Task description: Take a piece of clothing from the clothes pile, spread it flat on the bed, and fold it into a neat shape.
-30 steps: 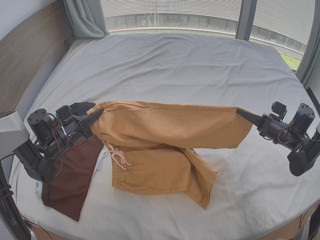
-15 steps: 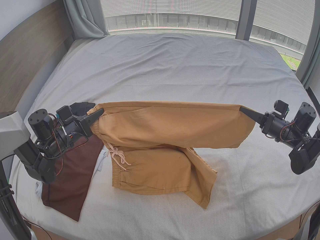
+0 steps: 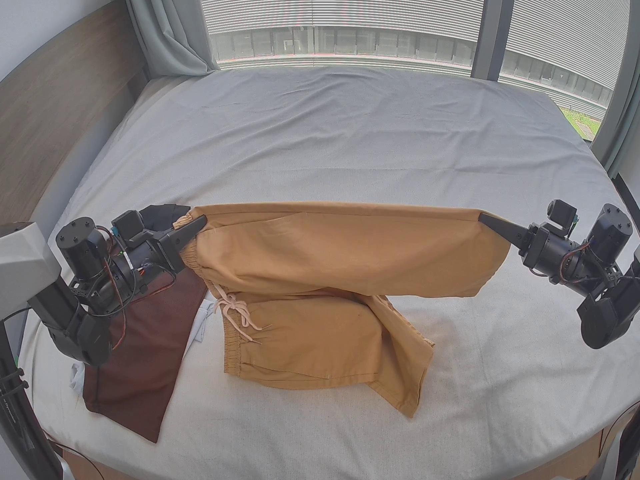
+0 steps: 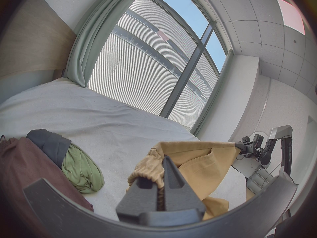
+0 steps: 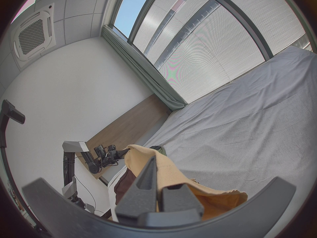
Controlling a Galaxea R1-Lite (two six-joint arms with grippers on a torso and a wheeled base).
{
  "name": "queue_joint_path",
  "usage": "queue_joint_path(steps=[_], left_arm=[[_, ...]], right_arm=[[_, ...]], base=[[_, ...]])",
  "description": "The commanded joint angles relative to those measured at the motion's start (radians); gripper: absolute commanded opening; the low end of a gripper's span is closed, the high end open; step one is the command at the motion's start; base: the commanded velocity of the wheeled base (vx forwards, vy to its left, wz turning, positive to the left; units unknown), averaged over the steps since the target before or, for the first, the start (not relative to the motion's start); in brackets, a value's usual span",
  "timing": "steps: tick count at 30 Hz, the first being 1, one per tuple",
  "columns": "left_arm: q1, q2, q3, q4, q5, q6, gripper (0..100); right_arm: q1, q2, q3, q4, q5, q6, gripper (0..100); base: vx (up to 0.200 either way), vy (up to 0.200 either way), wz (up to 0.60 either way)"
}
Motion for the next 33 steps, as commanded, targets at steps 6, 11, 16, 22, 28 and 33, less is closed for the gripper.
queue_joint_path(steps=[6, 11, 16, 22, 28, 33], left_arm=[[-0.003, 0.005, -0.031, 0.001, 0.008, -0.004, 0], [0.0, 0.06, -0.071, 0.001, 0.024, -0.004, 0], [-0.005, 0.112, -0.135, -0.001, 0.076, -0.004, 0], [-0.005, 0.145, -0.183, -0.001, 0.084, -0.004, 0], [-0.01, 0.177, -0.215, -0.001, 0.117, -0.004, 0], [-0.013, 0.215, -0.273, -0.001, 0.145, -0.006, 0]], right_arm=[[0.033, 0.012, -0.034, 0.001, -0.05, -0.001, 0], [0.048, 0.082, -0.093, 0.001, -0.084, 0.003, 0], [0.057, 0.119, -0.142, 0.001, -0.104, 0.021, 0], [0.057, 0.148, -0.189, 0.002, -0.107, 0.038, 0], [0.057, 0.199, -0.233, 0.001, -0.119, 0.039, 0], [0.068, 0.251, -0.29, 0.002, -0.178, 0.039, 0]], base=[[0.0, 0.0, 0.0], [0.0, 0.0, 0.0], [0.0, 0.0, 0.0], [0.0, 0.0, 0.0], [0.0, 0.0, 0.0], [0.0, 0.0, 0.0]])
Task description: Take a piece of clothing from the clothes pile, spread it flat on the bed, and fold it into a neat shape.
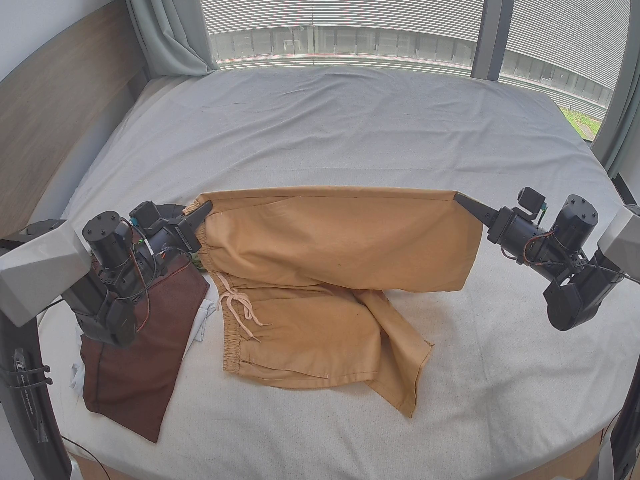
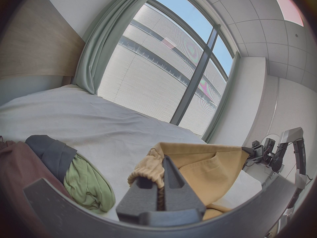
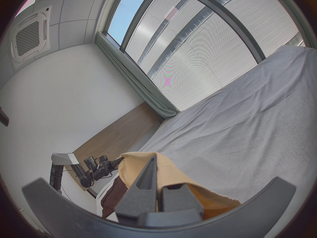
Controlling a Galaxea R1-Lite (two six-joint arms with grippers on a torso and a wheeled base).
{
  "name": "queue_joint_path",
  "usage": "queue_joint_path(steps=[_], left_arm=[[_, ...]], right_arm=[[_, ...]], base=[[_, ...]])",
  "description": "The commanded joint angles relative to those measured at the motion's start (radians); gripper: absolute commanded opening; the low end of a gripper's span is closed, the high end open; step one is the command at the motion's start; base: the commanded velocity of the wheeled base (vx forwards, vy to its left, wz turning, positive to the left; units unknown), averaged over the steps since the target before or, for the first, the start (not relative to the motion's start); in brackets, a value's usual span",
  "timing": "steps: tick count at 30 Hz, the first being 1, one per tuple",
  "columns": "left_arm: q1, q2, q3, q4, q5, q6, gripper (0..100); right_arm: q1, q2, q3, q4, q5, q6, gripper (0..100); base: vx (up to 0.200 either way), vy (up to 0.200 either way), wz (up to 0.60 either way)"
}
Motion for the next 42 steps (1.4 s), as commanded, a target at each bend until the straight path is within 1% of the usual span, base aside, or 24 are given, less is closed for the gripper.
queue_joint_path(steps=[1, 3, 8, 14, 19, 22, 24, 33, 36, 40, 42], left_arm=[[-0.002, 0.055, -0.058, 0.0, 0.012, -0.001, 0], [0.0, 0.068, -0.078, 0.0, 0.013, -0.001, 0], [0.0, 0.098, -0.121, 0.0, 0.058, -0.004, 0], [0.001, 0.133, -0.163, 0.0, 0.061, -0.011, 0], [0.001, 0.159, -0.219, 0.0, 0.064, -0.054, 0], [0.001, 0.174, -0.25, 0.001, 0.084, -0.063, 0], [0.0, 0.188, -0.275, 0.001, 0.09, -0.067, 0], [-0.002, 0.274, -0.367, 0.004, 0.096, -0.07, 0], [0.0, 0.312, -0.414, 0.007, 0.101, -0.102, 0], [0.003, 0.318, -0.437, 0.009, 0.102, -0.166, 0], [0.003, 0.331, -0.448, 0.009, 0.108, -0.171, 0]], right_arm=[[0.009, 0.063, -0.055, 0.0, -0.013, 0.0, 0], [0.009, 0.075, -0.075, 0.0, -0.013, 0.002, 0], [0.007, 0.113, -0.135, 0.0, -0.014, 0.026, 0], [-0.002, 0.195, -0.232, 0.0, -0.016, 0.028, 0], [-0.011, 0.251, -0.304, 0.001, -0.016, 0.042, 0], [-0.013, 0.281, -0.348, 0.003, -0.016, 0.057, 0], [-0.014, 0.301, -0.39, 0.012, -0.016, 0.071, 0], [-0.014, 0.351, -0.514, 0.074, -0.016, 0.073, 0], [-0.014, 0.382, -0.578, 0.12, -0.016, 0.073, 0], [-0.013, 0.414, -0.635, 0.156, -0.016, 0.073, 0], [-0.013, 0.432, -0.672, 0.166, -0.016, 0.073, 0]], base=[[0.0, 0.0, 0.0], [0.0, 0.0, 0.0], [0.0, 0.0, 0.0], [0.0, 0.0, 0.0], [0.0, 0.0, 0.0], [0.0, 0.0, 0.0], [0.0, 0.0, 0.0], [0.0, 0.0, 0.0], [0.0, 0.0, 0.0], [0.0, 0.0, 0.0], [0.0, 0.0, 0.0]])
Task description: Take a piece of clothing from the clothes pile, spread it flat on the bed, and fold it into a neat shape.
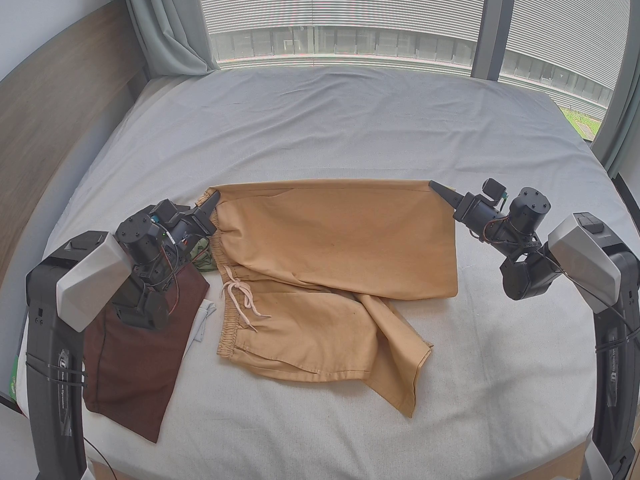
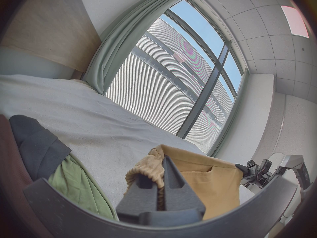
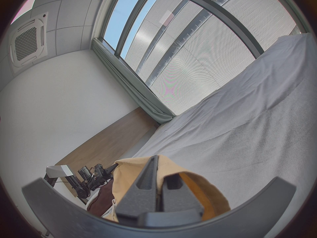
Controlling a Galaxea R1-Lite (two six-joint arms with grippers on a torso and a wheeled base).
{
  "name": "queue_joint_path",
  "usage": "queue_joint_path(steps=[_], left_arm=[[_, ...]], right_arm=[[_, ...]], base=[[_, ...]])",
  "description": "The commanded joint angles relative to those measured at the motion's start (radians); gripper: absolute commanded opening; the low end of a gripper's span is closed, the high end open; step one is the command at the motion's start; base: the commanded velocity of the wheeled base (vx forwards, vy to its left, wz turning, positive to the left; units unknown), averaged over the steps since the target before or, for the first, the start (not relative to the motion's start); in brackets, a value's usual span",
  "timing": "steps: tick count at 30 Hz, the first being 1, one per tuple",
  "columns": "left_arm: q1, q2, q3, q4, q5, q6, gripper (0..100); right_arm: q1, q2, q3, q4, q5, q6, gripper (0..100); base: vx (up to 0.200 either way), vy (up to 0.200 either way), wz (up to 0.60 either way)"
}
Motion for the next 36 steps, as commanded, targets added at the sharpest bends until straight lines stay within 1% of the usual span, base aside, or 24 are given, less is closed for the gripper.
queue_joint_path(steps=[1, 4, 11, 18, 28, 36], left_arm=[[0.002, 0.044, -0.039, 0.0, 0.007, -0.016, 0], [0.001, 0.048, -0.048, 0.003, 0.01, -0.019, 0], [-0.001, 0.08, -0.097, 0.011, 0.012, -0.03, 0], [-0.001, 0.09, -0.112, 0.02, 0.012, -0.028, 0], [0.001, 0.093, -0.137, 0.039, 0.009, -0.028, 0], [0.007, 0.103, -0.154, 0.054, 0.004, -0.031, 0]], right_arm=[[0.002, 0.063, -0.082, 0.023, 0.001, 0.0, 0], [0.002, 0.081, -0.124, 0.05, -0.001, 0.0, 0], [0.003, 0.117, -0.207, 0.066, -0.001, 0.005, 0], [0.009, 0.126, -0.22, 0.084, -0.004, 0.003, 0], [0.014, 0.149, -0.332, 0.162, -0.004, 0.005, 0], [0.012, 0.155, -0.355, 0.196, -0.004, 0.005, 0]], base=[[0.0, 0.0, 0.0], [0.0, 0.0, 0.0], [0.0, 0.0, 0.0], [0.0, 0.0, 0.0], [0.0, 0.0, 0.0], [0.0, 0.0, 0.0]])
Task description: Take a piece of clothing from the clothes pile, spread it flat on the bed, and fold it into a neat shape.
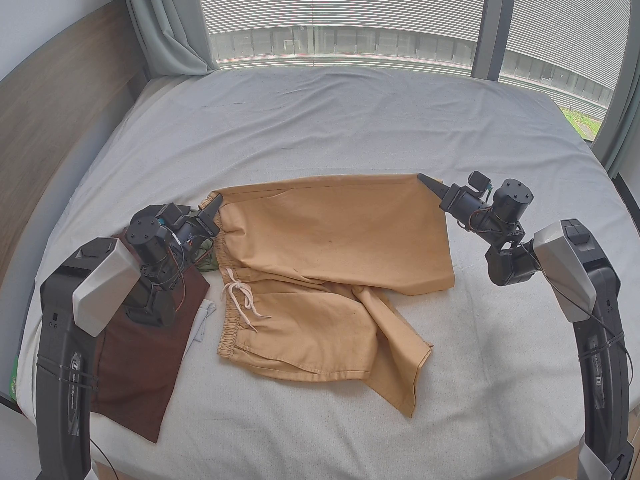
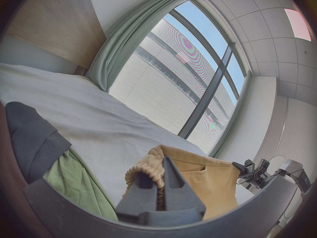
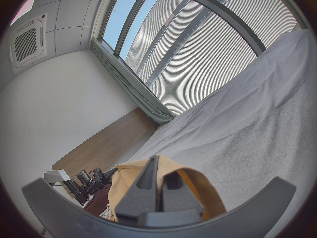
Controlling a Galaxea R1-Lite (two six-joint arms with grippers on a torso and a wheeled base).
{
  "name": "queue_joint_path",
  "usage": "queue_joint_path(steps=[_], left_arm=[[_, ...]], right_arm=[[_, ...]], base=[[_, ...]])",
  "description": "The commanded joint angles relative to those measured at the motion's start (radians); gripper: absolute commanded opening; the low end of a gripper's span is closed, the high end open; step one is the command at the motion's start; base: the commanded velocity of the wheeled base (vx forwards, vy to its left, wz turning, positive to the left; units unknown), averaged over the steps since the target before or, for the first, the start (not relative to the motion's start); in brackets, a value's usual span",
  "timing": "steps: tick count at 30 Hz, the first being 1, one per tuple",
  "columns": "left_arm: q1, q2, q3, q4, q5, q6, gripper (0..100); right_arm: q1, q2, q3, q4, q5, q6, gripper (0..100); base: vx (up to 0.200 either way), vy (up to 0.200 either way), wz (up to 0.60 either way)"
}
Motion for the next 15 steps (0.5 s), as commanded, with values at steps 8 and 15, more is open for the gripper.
queue_joint_path(steps=[8, 15], left_arm=[[-0.007, -0.006, -0.001, -0.004, 0.003, -0.13, 100], [-0.007, -0.053, 0.12, -0.006, -0.008, -0.161, 100]], right_arm=[[0.004, 0.017, -0.022, 0.02, -0.082, 0.0, 100], [0.039, -0.115, 0.217, 0.002, -0.084, -0.003, 100]], base=[[0.0, 0.0, 0.0], [0.0, 0.0, 0.0]])
